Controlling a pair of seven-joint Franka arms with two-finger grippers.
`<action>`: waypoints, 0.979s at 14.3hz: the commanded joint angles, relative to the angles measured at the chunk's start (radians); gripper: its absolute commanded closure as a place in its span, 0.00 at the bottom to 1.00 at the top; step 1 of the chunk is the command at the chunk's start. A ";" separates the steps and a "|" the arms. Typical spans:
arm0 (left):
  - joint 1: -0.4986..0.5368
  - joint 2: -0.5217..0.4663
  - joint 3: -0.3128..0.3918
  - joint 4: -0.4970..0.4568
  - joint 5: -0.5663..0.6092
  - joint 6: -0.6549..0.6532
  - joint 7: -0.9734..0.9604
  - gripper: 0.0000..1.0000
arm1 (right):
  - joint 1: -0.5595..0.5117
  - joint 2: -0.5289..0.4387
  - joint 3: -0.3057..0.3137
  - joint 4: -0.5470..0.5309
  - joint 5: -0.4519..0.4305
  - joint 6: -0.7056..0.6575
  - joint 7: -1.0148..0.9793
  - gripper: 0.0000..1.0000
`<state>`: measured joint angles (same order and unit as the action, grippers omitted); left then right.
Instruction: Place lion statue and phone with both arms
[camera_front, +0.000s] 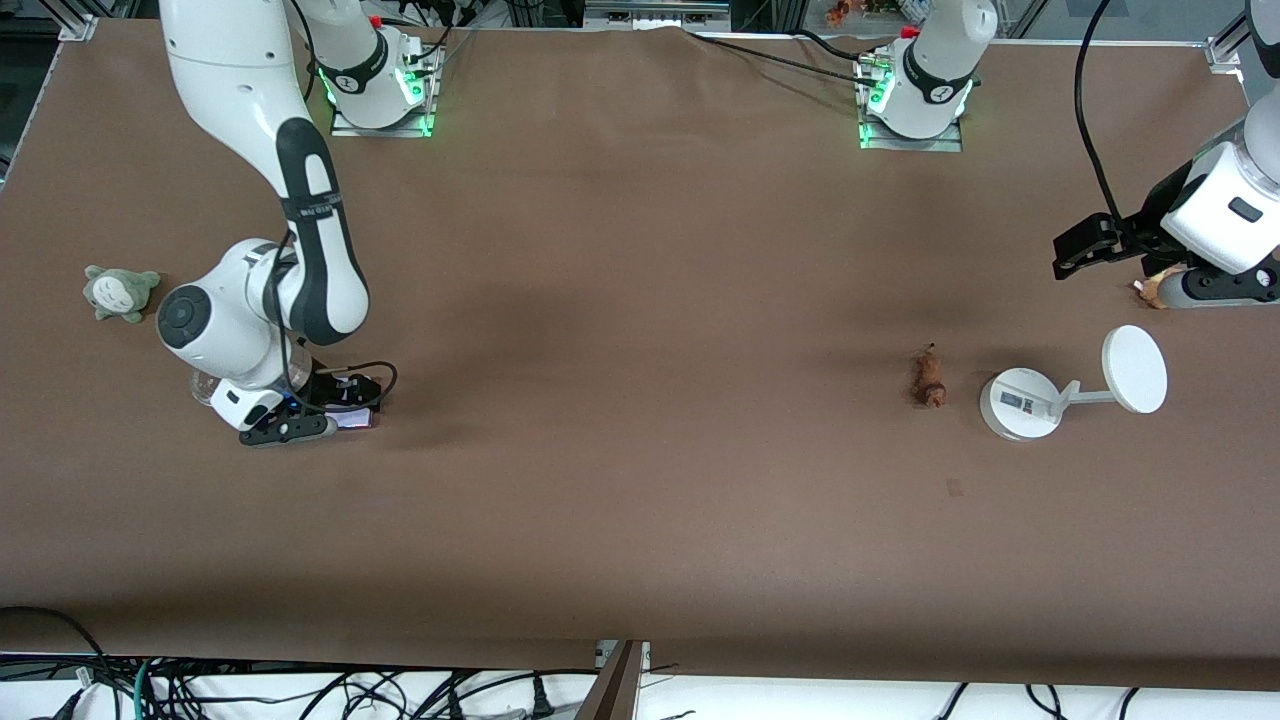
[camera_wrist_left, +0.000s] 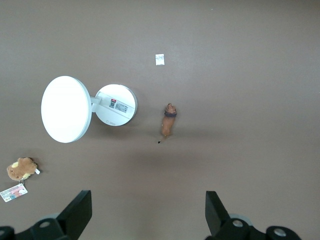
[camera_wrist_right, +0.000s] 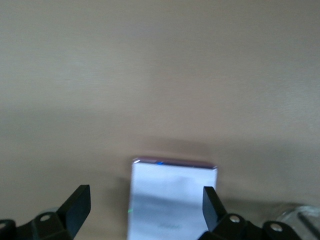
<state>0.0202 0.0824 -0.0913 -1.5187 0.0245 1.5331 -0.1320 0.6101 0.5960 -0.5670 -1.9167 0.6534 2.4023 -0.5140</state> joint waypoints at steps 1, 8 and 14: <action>-0.003 -0.016 0.004 -0.003 -0.023 -0.011 -0.006 0.00 | 0.013 -0.088 -0.062 -0.001 0.005 -0.156 -0.003 0.01; -0.003 -0.016 0.004 -0.003 -0.023 -0.016 -0.006 0.00 | 0.033 -0.150 -0.220 0.310 -0.217 -0.722 0.138 0.01; -0.003 -0.016 0.004 -0.003 -0.023 -0.016 -0.006 0.00 | 0.031 -0.150 -0.232 0.612 -0.308 -1.072 0.276 0.01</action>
<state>0.0202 0.0821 -0.0913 -1.5187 0.0245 1.5296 -0.1321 0.6366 0.4308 -0.7865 -1.3845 0.3710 1.4140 -0.2754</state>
